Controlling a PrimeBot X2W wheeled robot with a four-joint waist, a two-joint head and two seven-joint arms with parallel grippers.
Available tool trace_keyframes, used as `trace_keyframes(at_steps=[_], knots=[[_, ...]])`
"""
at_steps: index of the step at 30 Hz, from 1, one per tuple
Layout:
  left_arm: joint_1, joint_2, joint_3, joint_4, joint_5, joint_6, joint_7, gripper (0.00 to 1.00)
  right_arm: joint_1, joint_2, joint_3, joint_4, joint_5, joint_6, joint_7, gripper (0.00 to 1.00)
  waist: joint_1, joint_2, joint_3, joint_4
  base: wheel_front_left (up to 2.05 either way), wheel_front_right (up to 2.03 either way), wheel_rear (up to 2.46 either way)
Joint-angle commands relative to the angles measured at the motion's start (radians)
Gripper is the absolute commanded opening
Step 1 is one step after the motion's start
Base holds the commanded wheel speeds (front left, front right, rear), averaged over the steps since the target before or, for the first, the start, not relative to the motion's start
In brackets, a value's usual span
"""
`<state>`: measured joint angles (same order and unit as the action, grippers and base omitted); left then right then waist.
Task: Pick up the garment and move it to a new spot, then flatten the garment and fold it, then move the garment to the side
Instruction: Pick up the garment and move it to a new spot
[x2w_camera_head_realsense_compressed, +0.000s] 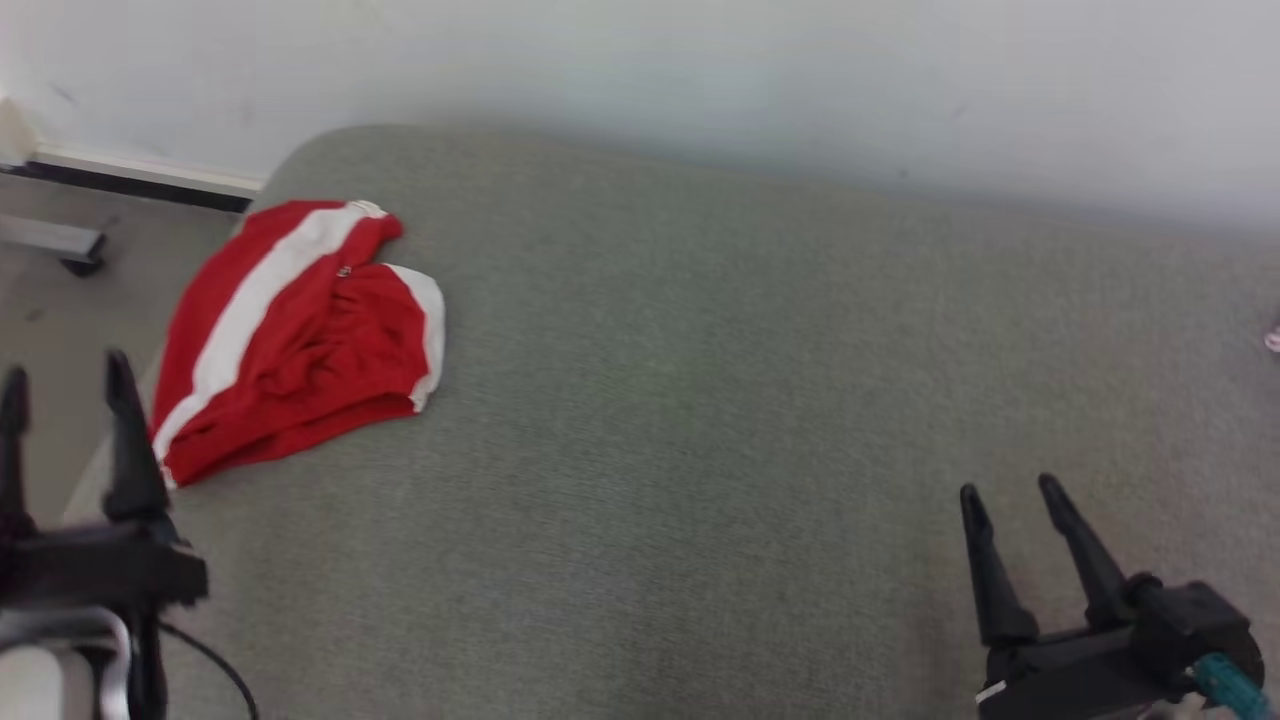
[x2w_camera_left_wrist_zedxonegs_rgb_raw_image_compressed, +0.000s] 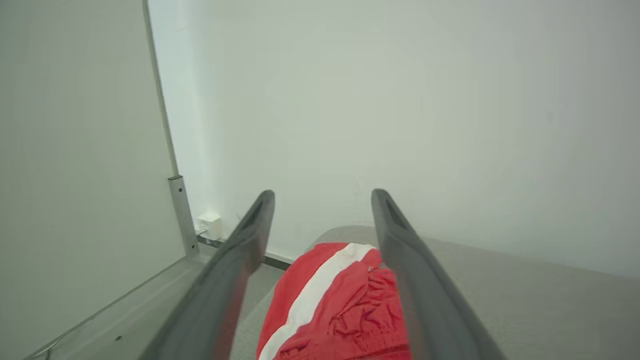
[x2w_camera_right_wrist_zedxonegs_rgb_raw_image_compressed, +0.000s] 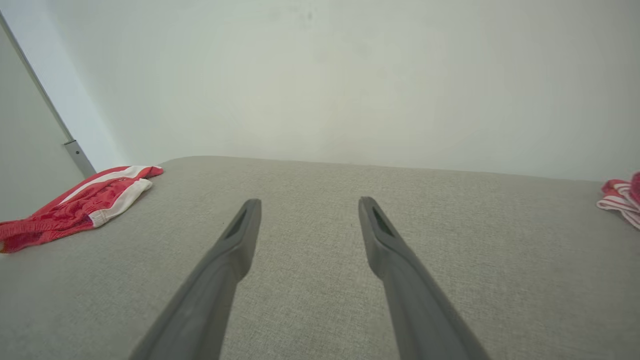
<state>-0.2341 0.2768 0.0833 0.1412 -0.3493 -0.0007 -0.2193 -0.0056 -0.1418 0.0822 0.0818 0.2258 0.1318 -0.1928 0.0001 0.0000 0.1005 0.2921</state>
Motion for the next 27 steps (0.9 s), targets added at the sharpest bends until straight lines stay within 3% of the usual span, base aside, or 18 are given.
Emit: trace_keyframes(at_steps=[1, 11, 27], knots=[[-0.043, 0.012, 0.004, 0.005, -0.003, -0.003, 0.004, 1.0, -0.016, -0.011, -0.012, -0.009, -0.01, -0.002, 0.002, 1.0, -0.0001, 0.0, 0.119, -0.114, 0.0, 0.0, 0.0], [-0.28, 0.102, 0.054, 0.097, -0.039, 0.004, 0.048, 1.0, -0.096, -0.036, -0.051, -0.096, -0.037, -0.002, 0.015, 1.0, -0.0001, 0.0, 0.3, -0.264, 0.0, 0.0, 0.0], [-0.419, 0.223, 0.074, 0.391, -0.086, -0.033, 0.193, 1.0, -0.13, -0.034, -0.064, -0.163, -0.059, -0.002, 0.041, 1.0, -0.0001, 0.0, 0.385, -0.326, 0.0, 0.0, 0.0]])
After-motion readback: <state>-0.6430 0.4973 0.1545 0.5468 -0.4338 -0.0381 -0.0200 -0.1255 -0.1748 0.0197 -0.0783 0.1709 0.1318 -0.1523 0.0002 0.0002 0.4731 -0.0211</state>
